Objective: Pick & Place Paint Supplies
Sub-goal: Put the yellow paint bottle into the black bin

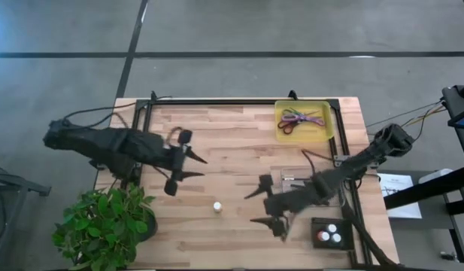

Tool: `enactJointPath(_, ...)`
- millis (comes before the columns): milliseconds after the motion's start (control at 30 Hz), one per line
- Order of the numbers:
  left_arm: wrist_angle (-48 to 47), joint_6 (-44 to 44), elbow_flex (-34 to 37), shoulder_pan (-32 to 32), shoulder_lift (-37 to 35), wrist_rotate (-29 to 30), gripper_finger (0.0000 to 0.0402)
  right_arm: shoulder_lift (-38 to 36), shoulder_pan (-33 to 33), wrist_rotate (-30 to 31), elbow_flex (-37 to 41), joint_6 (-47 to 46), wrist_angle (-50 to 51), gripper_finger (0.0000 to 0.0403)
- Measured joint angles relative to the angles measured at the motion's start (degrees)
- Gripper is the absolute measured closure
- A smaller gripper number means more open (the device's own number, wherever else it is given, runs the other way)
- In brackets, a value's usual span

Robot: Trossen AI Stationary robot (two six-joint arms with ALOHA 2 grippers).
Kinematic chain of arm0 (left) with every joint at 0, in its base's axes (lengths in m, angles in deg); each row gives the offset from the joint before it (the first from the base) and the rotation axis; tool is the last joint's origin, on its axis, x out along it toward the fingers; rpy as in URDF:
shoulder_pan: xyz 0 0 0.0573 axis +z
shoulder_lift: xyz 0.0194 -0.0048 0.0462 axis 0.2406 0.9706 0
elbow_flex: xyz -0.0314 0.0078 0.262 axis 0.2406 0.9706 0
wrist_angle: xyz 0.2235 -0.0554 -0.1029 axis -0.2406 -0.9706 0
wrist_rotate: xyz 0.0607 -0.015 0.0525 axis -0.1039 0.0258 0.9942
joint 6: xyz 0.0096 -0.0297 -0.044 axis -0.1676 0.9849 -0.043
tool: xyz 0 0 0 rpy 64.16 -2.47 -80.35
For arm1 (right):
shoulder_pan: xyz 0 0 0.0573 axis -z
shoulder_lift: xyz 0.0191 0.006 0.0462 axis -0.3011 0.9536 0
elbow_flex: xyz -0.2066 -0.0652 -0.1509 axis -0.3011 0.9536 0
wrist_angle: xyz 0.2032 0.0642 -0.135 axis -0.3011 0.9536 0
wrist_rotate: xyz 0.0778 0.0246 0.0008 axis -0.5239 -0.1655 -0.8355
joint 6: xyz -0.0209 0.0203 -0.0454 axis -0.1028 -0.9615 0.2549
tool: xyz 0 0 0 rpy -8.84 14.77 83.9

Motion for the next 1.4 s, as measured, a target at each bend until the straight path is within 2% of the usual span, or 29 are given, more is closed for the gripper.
enactJointPath(67,7.9,-2.4,6.3,0.0,-4.6,-0.1,0.0234,0.0,3.2,-5.2,-1.7,-0.7,4.0,0.0064)
enactJointPath(200,19.9,-4.9,16.8,0.0,-11.6,-0.2,0.0236,1.6,8.1,-10.5,-6.3,-1.0,11.6,0.0064)
enactJointPath(333,25.5,-5.3,23.4,0.0,-15.8,-0.1,0.0237,7.6,10.9,-14.8,-14.6,0.6,17.9,0.0064)
enactJointPath(433,27.2,-5.3,26.3,0.0,-17.4,0.1,0.0237,15.4,12.0,-15.4,-24.2,3.0,26.2,0.0064)
enactJointPath(667,27.8,-3.1,29.0,-0.4,-18.2,0.0,0.0237,31.0,13.8,-15.4,-46.4,7.1,45.3,0.0064)
enactJointPath(900,27.6,-3.1,29.8,-0.5,-17.7,-0.2,0.0237,41.8,14.4,-18.5,-60.8,8.6,55.3,0.0064)
enactJointPath(1133,27.6,-2.8,29.8,-0.5,-17.8,-0.2,0.0237,48.4,14.7,-20.8,-68.8,9.6,59.0,0.0064)
enactJointPath(1400,27.1,-2.0,29.8,-0.5,-17.8,-0.2,0.0237,50.4,15.6,-21.0,-70.4,9.9,60.4,0.0065)
